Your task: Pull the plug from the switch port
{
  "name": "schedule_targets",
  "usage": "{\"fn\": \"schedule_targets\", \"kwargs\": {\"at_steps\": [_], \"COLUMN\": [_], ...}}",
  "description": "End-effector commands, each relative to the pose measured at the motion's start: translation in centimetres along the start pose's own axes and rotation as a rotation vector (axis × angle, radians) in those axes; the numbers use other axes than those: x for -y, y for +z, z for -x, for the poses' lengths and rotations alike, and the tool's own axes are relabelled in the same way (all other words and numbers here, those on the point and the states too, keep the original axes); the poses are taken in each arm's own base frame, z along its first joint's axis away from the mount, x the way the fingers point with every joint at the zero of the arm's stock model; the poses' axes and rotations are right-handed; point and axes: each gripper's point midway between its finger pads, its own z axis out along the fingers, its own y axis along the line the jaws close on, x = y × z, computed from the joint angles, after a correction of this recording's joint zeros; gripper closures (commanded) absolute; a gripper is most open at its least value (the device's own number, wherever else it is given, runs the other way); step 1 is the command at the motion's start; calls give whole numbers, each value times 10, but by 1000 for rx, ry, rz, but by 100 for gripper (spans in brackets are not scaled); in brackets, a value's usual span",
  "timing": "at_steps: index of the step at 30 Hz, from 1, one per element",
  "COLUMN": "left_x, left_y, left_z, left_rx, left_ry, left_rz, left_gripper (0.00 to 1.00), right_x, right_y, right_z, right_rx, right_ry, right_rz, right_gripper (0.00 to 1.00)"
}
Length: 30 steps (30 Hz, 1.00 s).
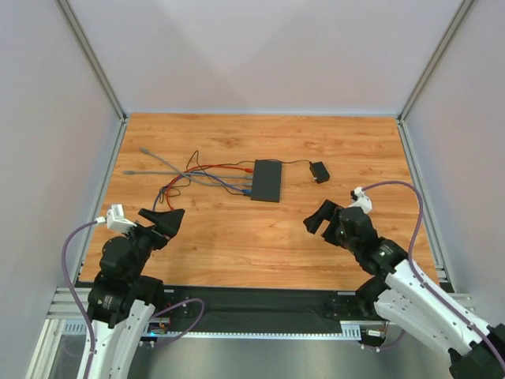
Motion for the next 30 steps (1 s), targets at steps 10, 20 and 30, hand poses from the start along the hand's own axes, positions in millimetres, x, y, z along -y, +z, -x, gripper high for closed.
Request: {"fn": "schedule_targets", "kwargs": {"at_steps": [10,20,30], "left_x": [34,45,44], "left_y": [68,153,219], "left_z": [13,12,-7], "left_rx": [-23,-13,-38], "left_ry": [20,-43,-24], "left_rz": [-55,-119,-216], "left_gripper": [17,35,42], "right_x": [-92,-205,-255], "right_y": [31,99,194], "right_z": [71,111,79], "right_rx": [193,189,-22], "right_ry": [24,-47,-221], "right_rz": [236,454,562], "right_gripper": [0,0,25]}}
